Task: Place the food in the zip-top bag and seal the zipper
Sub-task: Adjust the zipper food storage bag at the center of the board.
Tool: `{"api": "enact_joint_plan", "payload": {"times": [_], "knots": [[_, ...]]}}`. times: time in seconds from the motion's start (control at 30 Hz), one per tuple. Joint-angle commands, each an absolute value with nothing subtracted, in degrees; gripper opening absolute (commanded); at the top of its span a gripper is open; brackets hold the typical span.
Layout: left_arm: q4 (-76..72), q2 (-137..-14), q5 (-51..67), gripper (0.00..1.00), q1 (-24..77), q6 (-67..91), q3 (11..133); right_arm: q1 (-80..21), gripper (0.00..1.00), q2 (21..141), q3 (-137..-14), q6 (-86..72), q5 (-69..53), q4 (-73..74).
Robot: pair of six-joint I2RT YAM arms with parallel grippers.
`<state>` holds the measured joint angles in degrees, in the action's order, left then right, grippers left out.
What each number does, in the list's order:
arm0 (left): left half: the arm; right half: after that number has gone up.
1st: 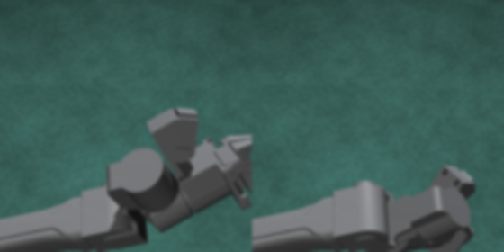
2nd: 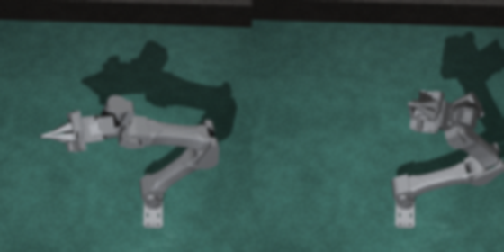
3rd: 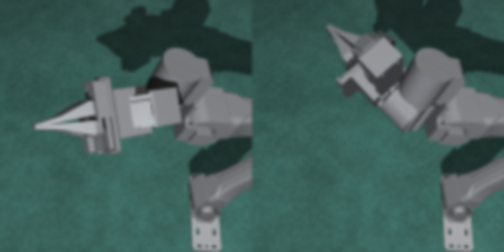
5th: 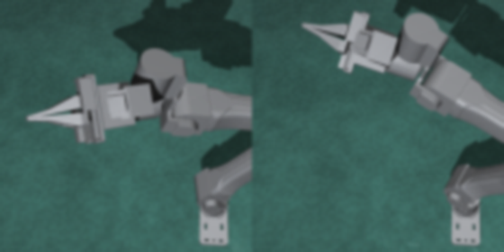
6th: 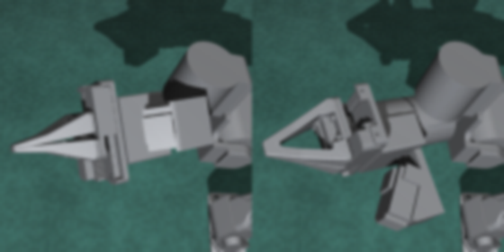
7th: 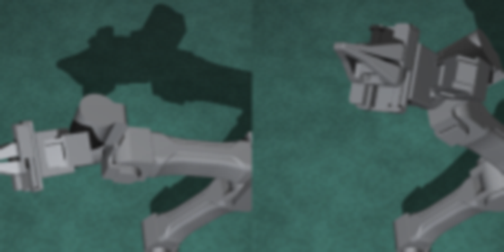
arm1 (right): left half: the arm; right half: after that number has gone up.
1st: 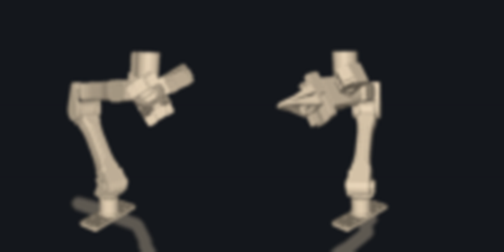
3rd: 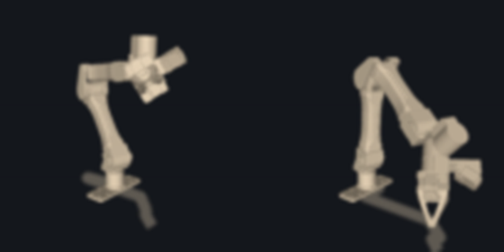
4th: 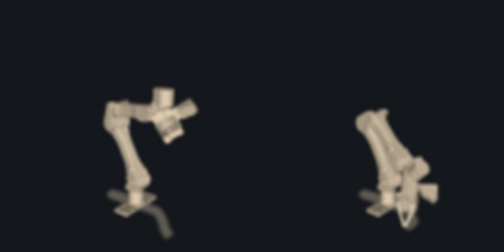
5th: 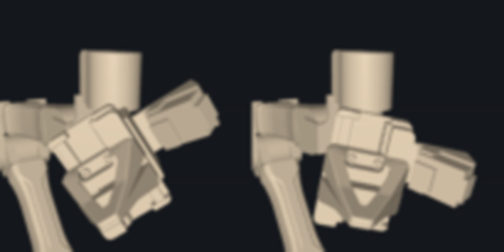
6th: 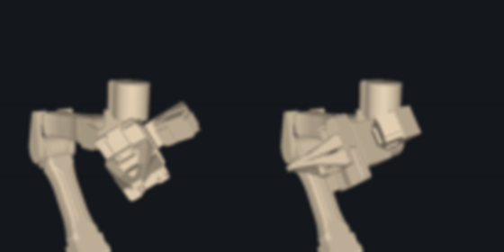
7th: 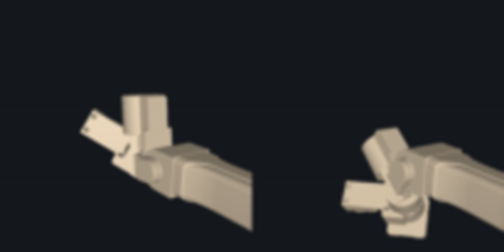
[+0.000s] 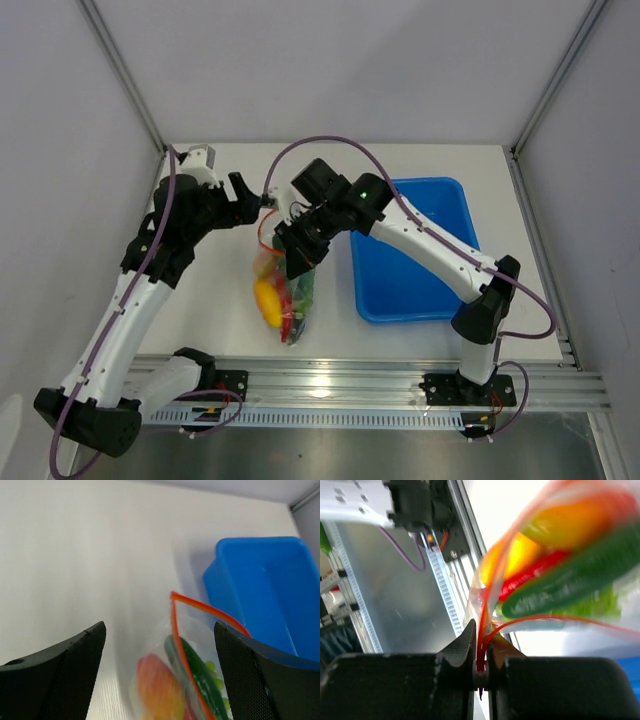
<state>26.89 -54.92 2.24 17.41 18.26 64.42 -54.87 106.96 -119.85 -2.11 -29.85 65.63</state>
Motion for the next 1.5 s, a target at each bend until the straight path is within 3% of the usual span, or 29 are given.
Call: {"api": "enact_joint_plan", "payload": {"times": [0.0,0.2,0.47,0.73,1.13,1.33,1.47], "knots": [[38.75,-58.18,-4.31,0.90,15.30,27.58,66.80,-55.11,0.00,103.54,-114.02,-0.26,-29.80,63.82],[41.40,-64.59,4.56,0.87,13.01,31.64,66.01,-55.11,0.00,95.89,-99.32,-1.58,-29.00,56.87],[39.90,-69.08,13.35,0.77,12.83,31.47,68.99,-55.19,0.00,95.27,-98.09,-1.93,-29.62,56.16],[31.49,-58.98,19.32,0.72,12.92,27.08,61.71,-55.11,0.00,94.75,-97.65,-2.11,-28.92,56.08],[33.66,-57.83,22.76,0.57,13.01,23.12,57.92,-55.20,0.00,93.25,-96.24,-1.93,-28.13,56.69],[36.39,-60.99,19.34,0.45,13.01,22.85,58.18,-55.11,0.00,93.43,-96.24,-1.93,-27.69,56.60],[36.47,-62.14,19.86,0.27,13.01,23.55,58.01,-55.19,0.00,93.16,-95.63,-2.28,-25.58,56.25]]}}
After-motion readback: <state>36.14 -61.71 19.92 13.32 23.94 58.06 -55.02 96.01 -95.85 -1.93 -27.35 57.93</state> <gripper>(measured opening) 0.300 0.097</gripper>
